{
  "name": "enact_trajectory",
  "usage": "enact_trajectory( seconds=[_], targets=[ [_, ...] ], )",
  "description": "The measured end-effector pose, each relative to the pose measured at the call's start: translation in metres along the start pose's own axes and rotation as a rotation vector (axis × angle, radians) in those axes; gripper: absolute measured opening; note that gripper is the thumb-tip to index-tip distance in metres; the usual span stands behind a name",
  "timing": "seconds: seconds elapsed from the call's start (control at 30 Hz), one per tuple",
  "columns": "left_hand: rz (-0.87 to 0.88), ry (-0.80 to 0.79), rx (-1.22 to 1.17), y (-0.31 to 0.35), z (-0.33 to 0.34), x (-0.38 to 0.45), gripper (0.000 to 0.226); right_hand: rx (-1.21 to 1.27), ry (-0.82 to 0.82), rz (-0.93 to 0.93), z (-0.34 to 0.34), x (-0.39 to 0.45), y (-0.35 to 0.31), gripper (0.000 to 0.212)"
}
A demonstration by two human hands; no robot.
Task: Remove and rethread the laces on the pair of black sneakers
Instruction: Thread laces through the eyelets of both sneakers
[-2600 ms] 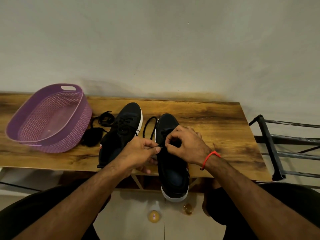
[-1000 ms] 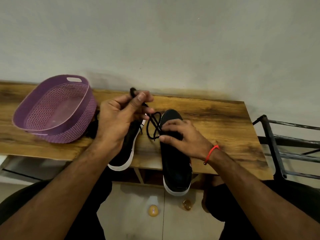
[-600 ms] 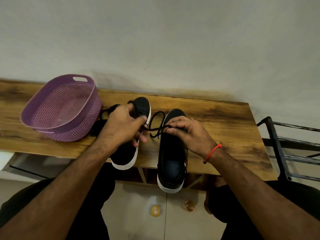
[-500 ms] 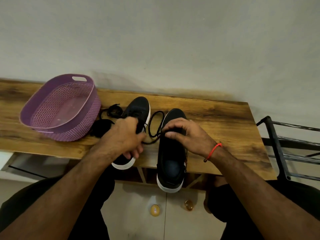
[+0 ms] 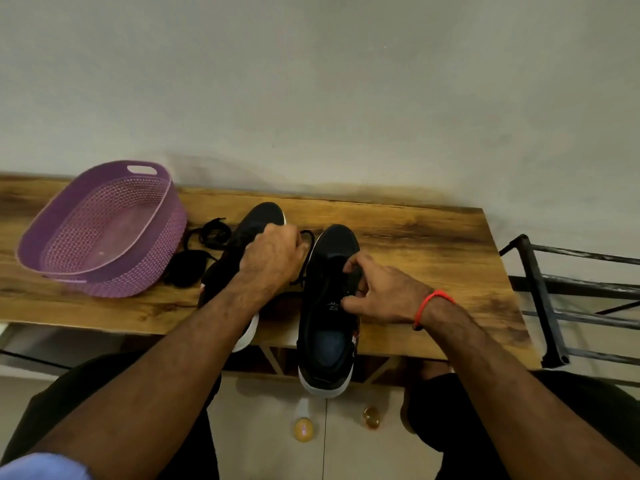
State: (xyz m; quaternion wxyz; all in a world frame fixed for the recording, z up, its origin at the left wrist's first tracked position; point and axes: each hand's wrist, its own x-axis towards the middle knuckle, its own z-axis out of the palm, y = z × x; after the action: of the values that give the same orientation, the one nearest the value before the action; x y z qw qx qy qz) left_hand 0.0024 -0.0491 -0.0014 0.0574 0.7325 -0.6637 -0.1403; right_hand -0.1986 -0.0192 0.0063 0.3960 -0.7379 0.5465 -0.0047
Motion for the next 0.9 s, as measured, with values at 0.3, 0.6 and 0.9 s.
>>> enact_trajectory(
  seconds=[0.3,0.6,0.9],
  targets=[
    [-0.042,-0.145,0.159,0.012,0.038,0.007,0.014,0.089,0.001,0.016,-0.007,-0.005,0.009,0.060],
    [0.009,0.119,-0.438,0.007,-0.001,0.010,0.012,0.146,0.217,-0.023,-0.009,-0.002,0.002,0.041],
    [-0.096,-0.150,-1.473,0.029,-0.014,-0.035,0.023,0.783,0.291,-0.153,0.004,0.004,-0.014,0.017]
  ],
)
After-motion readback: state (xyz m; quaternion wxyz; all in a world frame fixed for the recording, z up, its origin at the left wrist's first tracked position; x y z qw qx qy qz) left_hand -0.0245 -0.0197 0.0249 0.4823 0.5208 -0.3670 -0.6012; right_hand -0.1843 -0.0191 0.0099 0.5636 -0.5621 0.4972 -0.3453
